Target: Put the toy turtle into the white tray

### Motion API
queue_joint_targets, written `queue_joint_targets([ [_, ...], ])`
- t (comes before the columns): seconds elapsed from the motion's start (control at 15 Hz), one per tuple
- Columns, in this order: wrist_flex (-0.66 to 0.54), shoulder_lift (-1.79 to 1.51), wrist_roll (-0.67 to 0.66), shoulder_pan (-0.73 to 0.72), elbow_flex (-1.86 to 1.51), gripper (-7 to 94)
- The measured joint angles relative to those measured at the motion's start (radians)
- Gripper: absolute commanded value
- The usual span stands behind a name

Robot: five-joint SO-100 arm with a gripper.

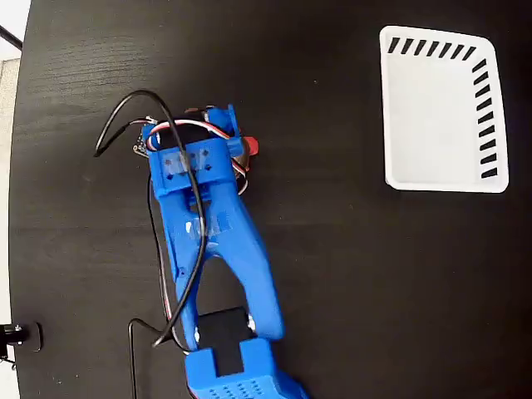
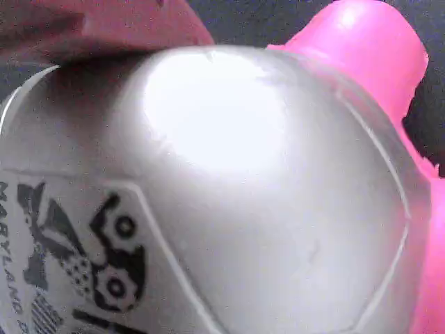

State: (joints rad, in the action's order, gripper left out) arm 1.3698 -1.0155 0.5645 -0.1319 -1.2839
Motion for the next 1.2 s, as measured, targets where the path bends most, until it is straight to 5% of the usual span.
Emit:
queue_joint_targets([
  [0.33, 0.086, -0.140, -0.078, 0.008, -0.020, 0],
  [0.87, 0.284, -0.523, -0.391, 0.169, 0.130, 0],
  [1.2, 0.339, -0.313, -0.552, 0.581, 0.595, 0],
])
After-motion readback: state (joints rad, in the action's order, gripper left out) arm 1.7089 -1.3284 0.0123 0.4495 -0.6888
